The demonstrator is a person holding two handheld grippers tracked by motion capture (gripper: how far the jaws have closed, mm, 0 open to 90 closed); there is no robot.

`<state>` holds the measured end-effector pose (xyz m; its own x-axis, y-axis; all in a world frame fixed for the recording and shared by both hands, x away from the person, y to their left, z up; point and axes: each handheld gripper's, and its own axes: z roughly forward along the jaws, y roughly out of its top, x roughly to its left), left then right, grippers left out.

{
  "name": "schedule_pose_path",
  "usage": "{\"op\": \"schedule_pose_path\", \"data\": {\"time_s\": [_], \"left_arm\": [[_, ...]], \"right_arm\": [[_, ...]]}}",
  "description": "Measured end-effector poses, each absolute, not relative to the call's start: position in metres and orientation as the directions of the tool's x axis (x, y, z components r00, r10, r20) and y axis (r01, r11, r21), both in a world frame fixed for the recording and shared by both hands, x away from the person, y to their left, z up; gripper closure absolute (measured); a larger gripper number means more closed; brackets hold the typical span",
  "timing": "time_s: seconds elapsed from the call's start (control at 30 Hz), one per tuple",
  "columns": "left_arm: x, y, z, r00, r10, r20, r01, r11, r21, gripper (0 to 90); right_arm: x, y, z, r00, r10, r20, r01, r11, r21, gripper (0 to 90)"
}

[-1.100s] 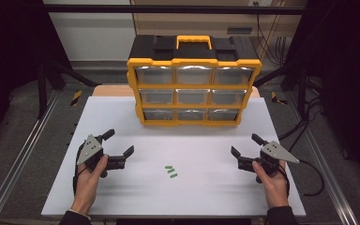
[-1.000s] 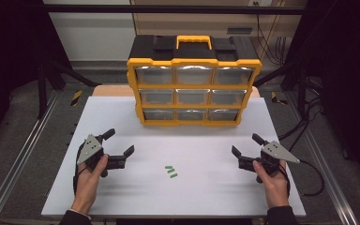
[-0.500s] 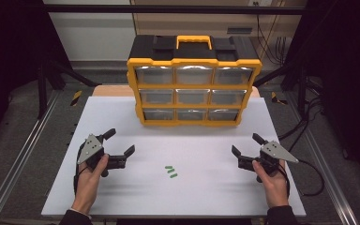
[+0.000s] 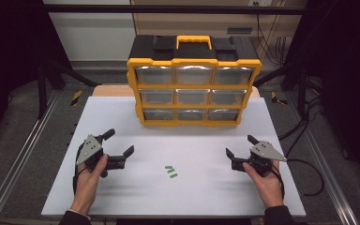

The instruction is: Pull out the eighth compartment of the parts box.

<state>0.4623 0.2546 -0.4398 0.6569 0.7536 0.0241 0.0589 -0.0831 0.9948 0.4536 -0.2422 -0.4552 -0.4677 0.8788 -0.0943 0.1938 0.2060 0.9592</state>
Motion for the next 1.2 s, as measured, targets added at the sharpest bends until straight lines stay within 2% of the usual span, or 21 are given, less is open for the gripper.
{"op": "schedule_pose_path", "data": {"time_s": [0.17, 0.33, 0.6, 0.93, 1.2], "left_arm": [[0.464, 0.254, -0.441, 0.650, 0.759, 0.026, 0.065, -0.090, 0.994, 0.5], [0.463, 0.254, -0.441, 0.656, 0.754, 0.036, 0.062, -0.101, 0.993, 0.5], [0.462, 0.254, -0.441, 0.657, 0.753, 0.030, 0.069, -0.099, 0.993, 0.5], [0.462, 0.254, -0.442, 0.657, 0.753, 0.027, 0.070, -0.097, 0.993, 0.5], [0.462, 0.253, -0.442, 0.660, 0.751, 0.027, 0.071, -0.098, 0.993, 0.6]], "right_arm": [[0.460, -0.231, -0.461, -0.439, 0.885, -0.156, 0.226, 0.277, 0.934, 6.7], [0.465, -0.220, -0.461, -0.454, 0.867, -0.204, 0.232, 0.337, 0.912, 7.4], [0.478, -0.210, -0.456, -0.455, 0.856, -0.246, 0.241, 0.384, 0.891, 7.2], [0.511, -0.196, -0.448, -0.453, 0.810, -0.372, 0.290, 0.528, 0.798, 8.0], [0.526, -0.185, -0.440, -0.473, 0.753, -0.458, 0.259, 0.616, 0.744, 8.1]]}}
